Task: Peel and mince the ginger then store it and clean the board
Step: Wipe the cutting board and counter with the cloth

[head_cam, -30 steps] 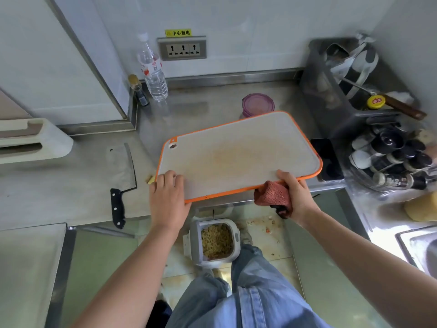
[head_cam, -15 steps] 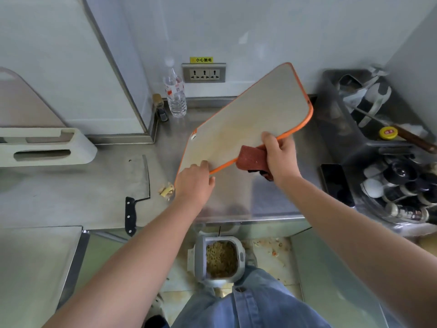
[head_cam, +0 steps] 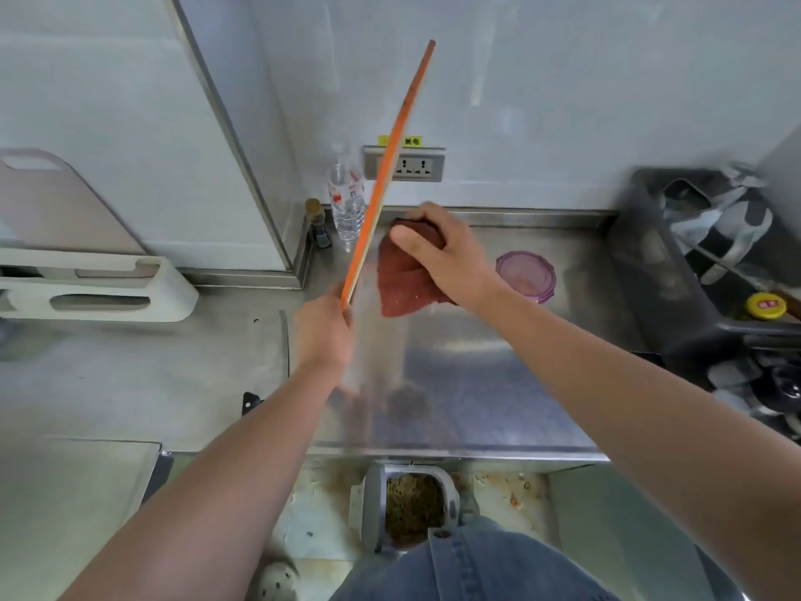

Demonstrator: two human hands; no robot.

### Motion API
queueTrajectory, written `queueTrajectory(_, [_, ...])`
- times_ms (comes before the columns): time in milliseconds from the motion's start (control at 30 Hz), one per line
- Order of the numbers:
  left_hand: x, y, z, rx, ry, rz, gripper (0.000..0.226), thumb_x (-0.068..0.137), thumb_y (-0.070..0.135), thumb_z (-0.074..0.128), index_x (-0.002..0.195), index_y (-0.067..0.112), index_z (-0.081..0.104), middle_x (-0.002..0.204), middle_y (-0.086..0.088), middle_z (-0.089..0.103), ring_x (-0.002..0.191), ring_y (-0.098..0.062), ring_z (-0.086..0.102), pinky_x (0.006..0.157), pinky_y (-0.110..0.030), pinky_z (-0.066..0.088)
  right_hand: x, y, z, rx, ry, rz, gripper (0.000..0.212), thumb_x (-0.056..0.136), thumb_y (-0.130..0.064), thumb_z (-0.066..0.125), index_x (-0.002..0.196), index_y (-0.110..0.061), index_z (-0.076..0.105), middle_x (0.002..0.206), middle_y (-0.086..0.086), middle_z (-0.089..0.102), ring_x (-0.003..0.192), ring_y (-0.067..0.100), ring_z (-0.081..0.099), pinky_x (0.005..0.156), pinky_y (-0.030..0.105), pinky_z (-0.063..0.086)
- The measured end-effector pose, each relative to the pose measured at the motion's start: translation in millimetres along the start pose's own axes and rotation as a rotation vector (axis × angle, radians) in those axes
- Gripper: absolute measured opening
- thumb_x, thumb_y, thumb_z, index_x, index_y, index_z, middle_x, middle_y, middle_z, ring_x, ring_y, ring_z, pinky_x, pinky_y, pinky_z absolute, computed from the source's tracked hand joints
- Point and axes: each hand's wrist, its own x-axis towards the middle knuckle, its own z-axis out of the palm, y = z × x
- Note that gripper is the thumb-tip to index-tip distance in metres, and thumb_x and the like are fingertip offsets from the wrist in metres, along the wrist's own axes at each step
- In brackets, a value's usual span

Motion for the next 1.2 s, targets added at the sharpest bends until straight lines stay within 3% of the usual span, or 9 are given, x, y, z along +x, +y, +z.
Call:
queueTrajectory(133, [8.4,-25.5,-10.3,-0.028,0.024,-0.175,0.027,0.097,0.019,0.050,0.095,-0.005,0.062,0.092,-0.026,0.066,0.090,-0.044,0.060,0.071,-0.041,0.040,6.0,27.1,-3.0,0.014,0.130,0.233,0.022,0.093,-0.036,0.057,0.096,-0.015,0.060,0.076,-0.002,0.061,0.060,0.017,0.059,0.040,0.022,0.042])
queueTrajectory(233, [13.5,-45.0,-6.5,-0.113,0.056,-0.285,0.030,0.095,0.024,0.054,0.086,-0.004,0.061,0.087,-0.026,0.066,0.086,-0.044,0.061,0.068,-0.039,0.041,4.7,41.8,-2.4,0.034,0.138,0.338,0.023,0.093,-0.039,0.055,0.096,-0.017,0.059,0.074,0.000,0.061,0.046,0.014,0.056,0.033,0.021,0.038])
queueTrajectory(367, [19.3,-54.9,-5.9,-0.211,0.092,-0.385,0.033,0.095,0.024,0.056,0.086,-0.007,0.063,0.086,-0.027,0.067,0.084,-0.043,0.062,0.067,-0.038,0.041,3.8,60.0,5.6,-0.023,0.144,0.379,0.022,0.093,-0.039,0.055,0.096,-0.018,0.060,0.077,0.004,0.062,0.049,0.015,0.055,0.033,0.017,0.034])
queueTrajectory(567, [31.9,-76.2,-9.8,-0.332,0.143,-0.498,0.033,0.093,0.025,0.058,0.087,-0.006,0.064,0.088,-0.024,0.068,0.084,-0.040,0.063,0.065,-0.030,0.036,5.8,90.9,18.7,0.022,0.167,0.559,0.026,0.092,-0.043,0.054,0.097,-0.017,0.054,0.081,0.011,0.062,0.046,0.023,0.053,0.035,0.021,0.037])
queueTrajectory(800, [39.8,-91.6,-10.7,-0.335,0.144,-0.470,0.031,0.091,0.026,0.060,0.071,0.004,0.055,0.075,-0.021,0.065,0.068,-0.034,0.059,0.061,-0.030,0.036,3.9,115.6,42.3,0.050,0.116,0.651,0.022,0.089,-0.042,0.056,0.097,-0.023,0.052,0.097,0.011,0.063,0.080,0.030,0.064,0.057,0.035,0.047])
queueTrajectory(1000, [36.4,-87.7,-11.2,-0.275,0.129,-0.464,0.029,0.092,0.026,0.058,0.072,0.004,0.055,0.070,-0.013,0.057,0.066,-0.029,0.048,0.062,-0.029,0.034,7.8,113.5,53.0,0.122,0.109,0.656,0.020,0.092,-0.033,0.056,0.102,-0.017,0.049,0.091,0.010,0.058,0.068,0.027,0.059,0.038,0.023,0.042])
queueTrajectory(1200, [38.2,-93.0,-4.8,-0.195,0.098,-0.478,0.038,0.093,0.031,0.057,0.082,-0.005,0.065,0.081,-0.022,0.067,0.077,-0.038,0.062,0.061,-0.030,0.036,9.9,113.1,57.2,0.135,0.106,0.656,0.020,0.093,-0.031,0.055,0.105,-0.016,0.050,0.093,0.009,0.058,0.074,0.025,0.060,0.047,0.029,0.047])
